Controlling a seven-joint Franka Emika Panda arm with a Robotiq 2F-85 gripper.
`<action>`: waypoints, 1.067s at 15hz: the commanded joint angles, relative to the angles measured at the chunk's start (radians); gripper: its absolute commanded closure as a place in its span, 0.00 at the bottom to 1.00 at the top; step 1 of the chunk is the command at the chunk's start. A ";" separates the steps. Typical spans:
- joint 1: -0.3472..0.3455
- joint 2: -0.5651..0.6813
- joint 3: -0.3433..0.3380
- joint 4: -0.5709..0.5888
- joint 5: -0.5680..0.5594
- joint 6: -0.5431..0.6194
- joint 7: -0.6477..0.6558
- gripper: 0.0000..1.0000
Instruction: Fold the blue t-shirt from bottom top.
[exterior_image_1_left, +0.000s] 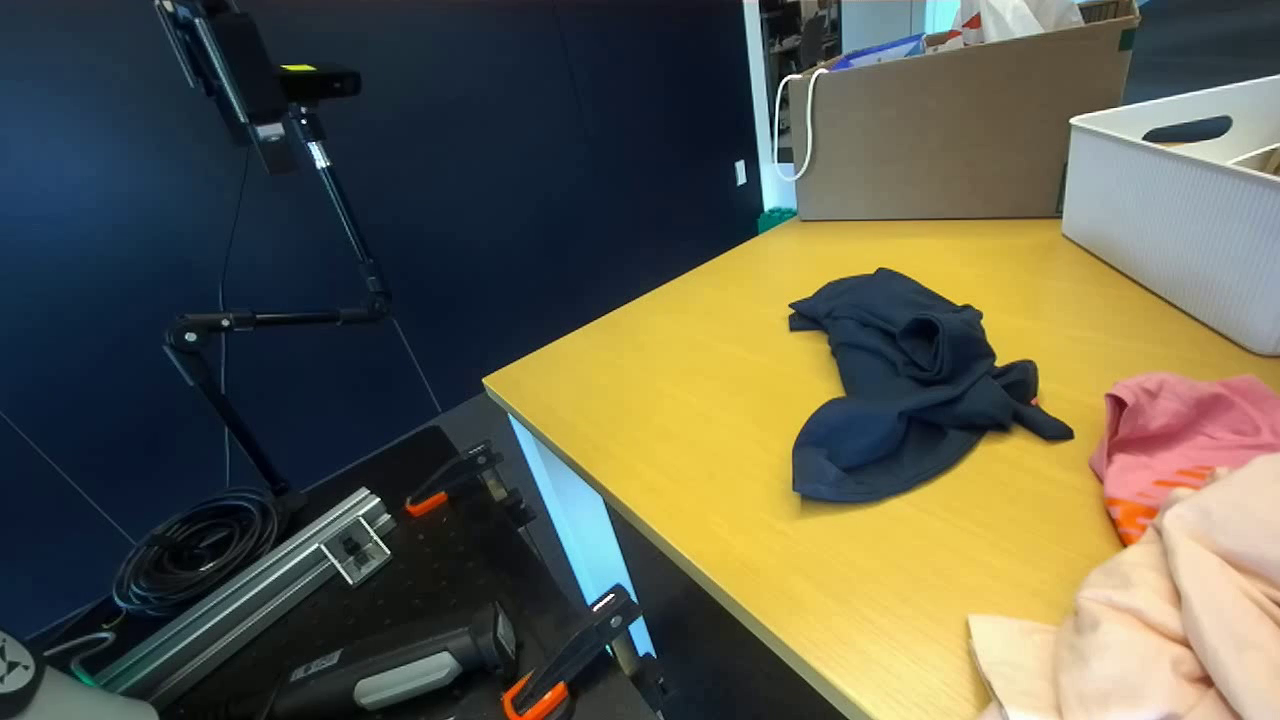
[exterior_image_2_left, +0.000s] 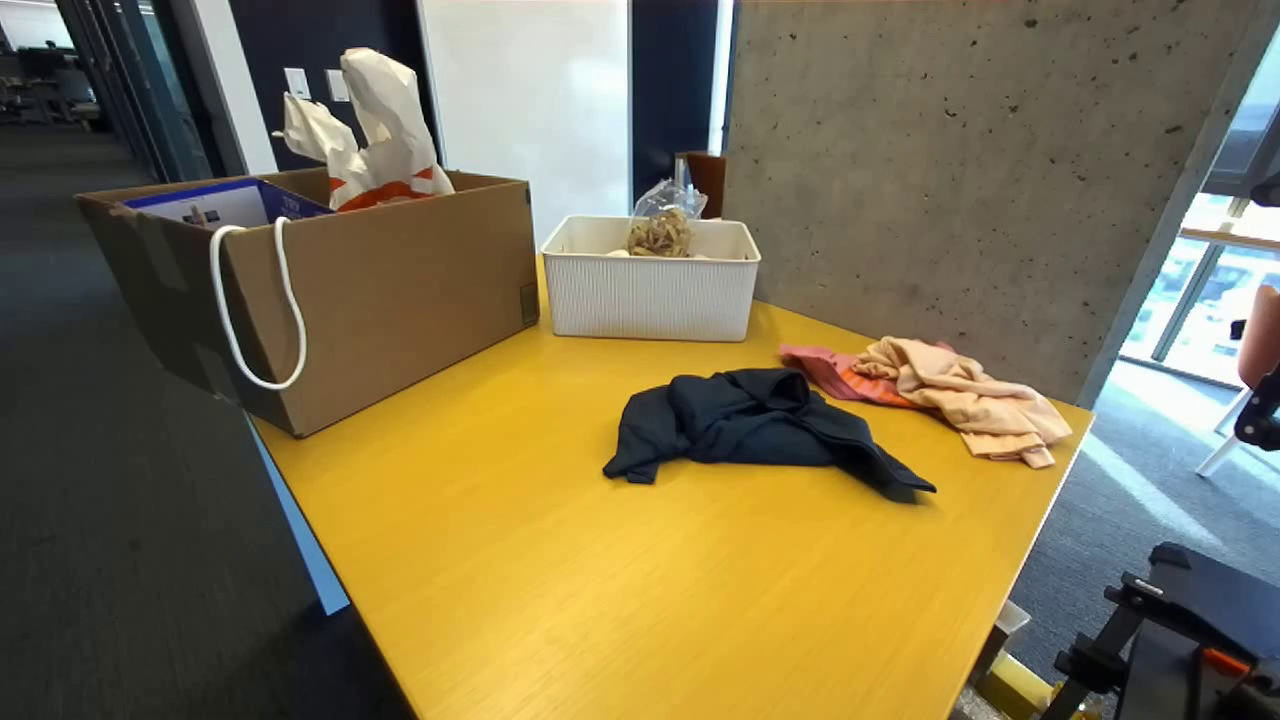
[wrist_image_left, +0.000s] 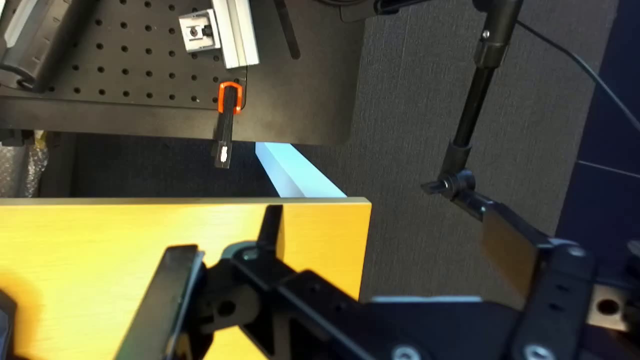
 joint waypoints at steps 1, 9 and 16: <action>-0.072 0.111 -0.035 0.188 -0.039 -0.064 -0.009 0.00; -0.221 0.551 -0.102 0.550 -0.179 -0.061 -0.030 0.00; -0.318 0.909 -0.178 0.827 -0.319 -0.106 -0.143 0.00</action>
